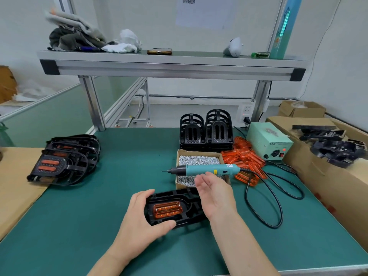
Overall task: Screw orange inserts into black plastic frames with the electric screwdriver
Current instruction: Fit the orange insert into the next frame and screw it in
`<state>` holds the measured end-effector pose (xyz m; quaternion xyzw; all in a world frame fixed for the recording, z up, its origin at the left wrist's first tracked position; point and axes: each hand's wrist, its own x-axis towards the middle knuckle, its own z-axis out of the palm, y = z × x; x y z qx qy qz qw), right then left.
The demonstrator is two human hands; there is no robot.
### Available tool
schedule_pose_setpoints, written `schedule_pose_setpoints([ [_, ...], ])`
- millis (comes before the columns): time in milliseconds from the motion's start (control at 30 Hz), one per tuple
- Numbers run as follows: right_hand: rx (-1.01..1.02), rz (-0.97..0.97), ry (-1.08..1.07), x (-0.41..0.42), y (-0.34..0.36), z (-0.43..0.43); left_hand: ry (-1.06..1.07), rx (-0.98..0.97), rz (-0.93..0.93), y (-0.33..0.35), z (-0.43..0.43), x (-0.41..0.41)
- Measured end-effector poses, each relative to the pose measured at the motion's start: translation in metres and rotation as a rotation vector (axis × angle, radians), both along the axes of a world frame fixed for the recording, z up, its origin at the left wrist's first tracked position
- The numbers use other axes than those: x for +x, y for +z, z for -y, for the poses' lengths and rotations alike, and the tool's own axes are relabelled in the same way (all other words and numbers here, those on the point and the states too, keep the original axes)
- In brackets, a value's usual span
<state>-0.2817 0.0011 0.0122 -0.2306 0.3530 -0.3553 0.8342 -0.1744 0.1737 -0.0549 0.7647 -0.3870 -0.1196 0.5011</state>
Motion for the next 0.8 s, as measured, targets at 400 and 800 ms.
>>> schedule_pose_setpoints([
  [400,-0.085,-0.005,-0.020,-0.001,-0.003,-0.002,0.026,-0.032,-0.094,0.002,-0.001,0.001],
  [800,-0.770,-0.270,-0.091,0.002,-0.003,-0.009,0.017,-0.080,-0.156,0.015,-0.011,0.010],
])
